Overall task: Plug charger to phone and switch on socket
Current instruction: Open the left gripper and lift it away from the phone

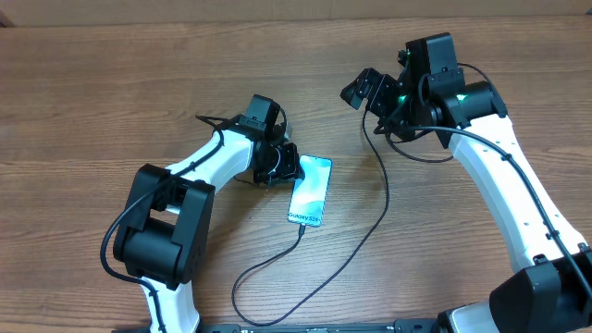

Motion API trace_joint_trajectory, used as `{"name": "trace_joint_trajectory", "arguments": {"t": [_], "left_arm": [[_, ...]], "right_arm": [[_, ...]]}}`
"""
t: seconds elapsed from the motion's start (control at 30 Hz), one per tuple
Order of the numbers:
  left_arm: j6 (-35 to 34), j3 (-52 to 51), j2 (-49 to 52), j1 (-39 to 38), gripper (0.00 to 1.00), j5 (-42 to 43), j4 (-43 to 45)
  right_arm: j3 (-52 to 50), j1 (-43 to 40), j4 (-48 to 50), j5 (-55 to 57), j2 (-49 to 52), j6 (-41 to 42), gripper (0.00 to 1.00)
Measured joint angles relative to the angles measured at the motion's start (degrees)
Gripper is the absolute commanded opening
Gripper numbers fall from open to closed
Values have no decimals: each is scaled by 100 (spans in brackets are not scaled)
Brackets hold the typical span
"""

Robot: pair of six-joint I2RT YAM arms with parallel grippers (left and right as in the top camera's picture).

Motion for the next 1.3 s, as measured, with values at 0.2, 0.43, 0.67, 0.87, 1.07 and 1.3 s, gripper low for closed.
{"name": "trace_joint_trajectory", "arguments": {"t": [0.2, 0.43, 0.67, 0.87, 1.07, 1.3], "left_arm": [[-20, 2, -28, 0, 71, 46, -11], [24, 76, -162, 31, 91, -52, -337], [382, 376, -160, 271, 93, -372, -1209], [719, 1172, -162, 385, 95, -1091, -2256], [973, 1963, -387, 389, 95, -1709, -2992], [1123, 2778, -1189, 389, 95, -2146, -3528]], "right_arm": [[0, 2, -2, 0, 0, -2, 98], [0, 2, -39, 20, -2, 0, 98], [0, 2, -42, 42, -2, 0, 98], [0, 2, -136, 192, 0, -2, 100], [0, 2, -262, 341, 0, -2, 100], [-2, 2, -354, 365, 28, -2, 100]]}}
